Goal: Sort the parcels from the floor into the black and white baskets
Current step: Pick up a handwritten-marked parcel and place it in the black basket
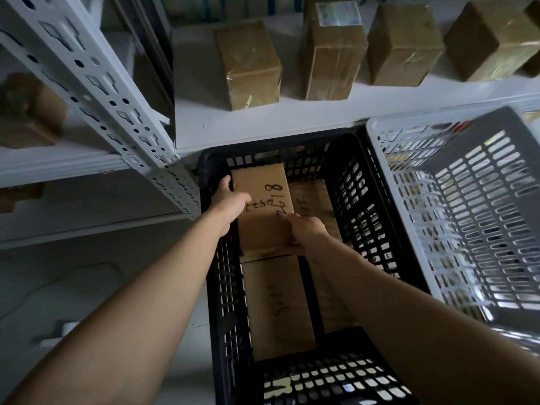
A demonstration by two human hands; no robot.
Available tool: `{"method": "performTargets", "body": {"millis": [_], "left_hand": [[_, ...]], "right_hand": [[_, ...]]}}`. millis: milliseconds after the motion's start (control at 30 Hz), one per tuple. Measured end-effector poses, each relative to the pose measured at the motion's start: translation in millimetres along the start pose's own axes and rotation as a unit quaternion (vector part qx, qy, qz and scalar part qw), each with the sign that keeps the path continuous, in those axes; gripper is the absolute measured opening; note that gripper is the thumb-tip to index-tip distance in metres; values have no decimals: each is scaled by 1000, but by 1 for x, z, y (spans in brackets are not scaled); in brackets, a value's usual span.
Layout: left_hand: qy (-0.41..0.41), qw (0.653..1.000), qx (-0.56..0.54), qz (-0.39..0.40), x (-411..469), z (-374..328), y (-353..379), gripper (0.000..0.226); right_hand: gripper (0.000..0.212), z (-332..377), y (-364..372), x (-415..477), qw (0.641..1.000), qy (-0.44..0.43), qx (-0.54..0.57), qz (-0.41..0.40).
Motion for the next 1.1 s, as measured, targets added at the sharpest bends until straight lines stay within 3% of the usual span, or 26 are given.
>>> {"method": "performTargets", "body": {"millis": [100,200,267,333,367,500,600,667,767,833,933,1100], "left_hand": [[-46,998,-33,-5,-1,5,-3,78],[-58,998,-38,-3,-3,8,-5,65],[-70,996,-55,0,-7,10,-4,47],[-81,995,-66,-5,-10,12,-5,13],[-85,994,-74,-7,-11,13,-5,9],[-81,992,-96,-4,-10,11,-8,13],[-57,992,-107,-21,-12,3,-13,7],[-43,993,-107,-12,-18,-4,-15,42],[-4,993,-115,-15,-29,-18,-23,50],[22,992,-121,-21,-39,-32,-29,51],[76,988,-132,-28,-57,-57,-38,45],[166,975,-143,-28,-99,-99,-47,41]], "right_hand": [[45,8,8,-3,1000,-20,-13,6],[43,15,10,-6,997,-55,-44,13],[41,25,8,-7,992,-106,-66,1],[39,33,8,-10,988,-133,-72,2],[39,35,10,-11,987,-140,-79,11],[40,35,14,-12,982,-149,-112,30],[40,38,4,-19,982,-146,-122,-8],[38,46,-5,-24,970,-180,-159,-37],[33,62,-27,-40,956,-235,-159,-75],[27,70,-42,-50,961,-250,-97,-62],[36,78,-70,-68,968,-231,2,-95],[34,89,-102,-108,954,-252,123,-110]]}}
Point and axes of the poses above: each hand's wrist, its own x-axis towards the middle knuckle, its own y-axis out of the palm, z = x × y, the point moved 5 cm from there along x, towards the middle knuckle, and after that the axes turned 14 degrees about -z, right-handed, at the moved point
